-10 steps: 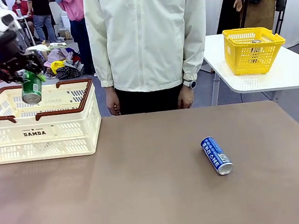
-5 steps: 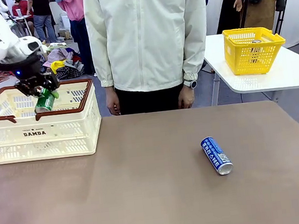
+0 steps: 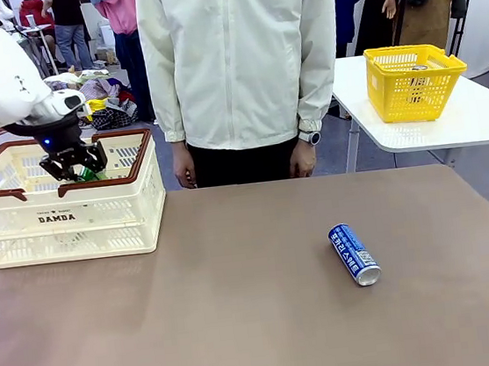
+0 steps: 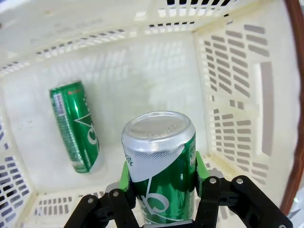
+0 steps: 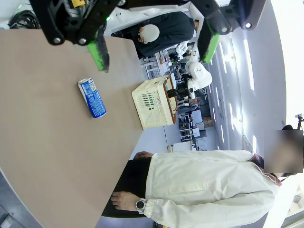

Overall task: Place the drinks into the Shopping basket.
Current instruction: Pick up one drink and place it into the Shopping basket.

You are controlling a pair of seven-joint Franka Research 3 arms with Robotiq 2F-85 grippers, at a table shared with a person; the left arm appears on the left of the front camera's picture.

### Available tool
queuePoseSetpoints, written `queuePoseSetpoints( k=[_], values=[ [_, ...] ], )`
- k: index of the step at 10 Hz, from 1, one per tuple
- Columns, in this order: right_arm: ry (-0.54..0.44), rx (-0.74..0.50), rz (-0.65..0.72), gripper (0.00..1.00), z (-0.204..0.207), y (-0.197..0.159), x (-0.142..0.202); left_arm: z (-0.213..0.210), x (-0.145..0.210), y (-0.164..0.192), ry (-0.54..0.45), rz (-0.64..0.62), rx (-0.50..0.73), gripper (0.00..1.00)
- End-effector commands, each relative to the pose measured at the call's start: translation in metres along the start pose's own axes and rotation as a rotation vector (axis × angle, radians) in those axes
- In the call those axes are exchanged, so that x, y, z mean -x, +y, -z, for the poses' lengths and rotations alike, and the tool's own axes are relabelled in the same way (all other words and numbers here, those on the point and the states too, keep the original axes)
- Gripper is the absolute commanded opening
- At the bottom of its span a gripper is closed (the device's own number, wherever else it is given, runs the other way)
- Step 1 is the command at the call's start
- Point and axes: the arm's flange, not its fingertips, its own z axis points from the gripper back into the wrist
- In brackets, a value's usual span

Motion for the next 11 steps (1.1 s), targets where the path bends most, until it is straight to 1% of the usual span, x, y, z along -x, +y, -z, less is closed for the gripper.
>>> queuePoseSetpoints(
  k=[1,2,3,5,6,9,11],
  values=[
    [0.006,-0.006,-0.027,1.0,-0.001,0.001,-0.001,0.013,-0.012,0.003,0.011,0.043,0.003,0.0],
    [0.006,-0.006,-0.027,1.0,-0.001,0.001,-0.001,0.026,-0.012,0.004,0.024,0.04,-0.015,0.0],
    [0.006,-0.006,-0.027,1.0,-0.001,0.001,-0.001,0.035,-0.012,0.006,0.018,0.039,-0.023,0.0],
    [0.006,-0.006,-0.027,1.0,-0.001,0.001,-0.001,0.051,-0.013,0.011,0.022,0.027,-0.013,0.0],
    [0.006,-0.006,-0.027,1.0,-0.001,0.001,-0.001,0.056,-0.013,0.012,0.003,0.031,0.001,0.0],
    [0.006,-0.006,-0.027,1.0,-0.001,0.001,-0.001,0.052,-0.012,0.011,-0.03,0.033,0.001,0.0],
    [0.006,-0.006,-0.027,1.0,-0.001,0.001,-0.001,0.046,-0.01,0.007,-0.033,0.048,-0.002,0.0]
  ],
)
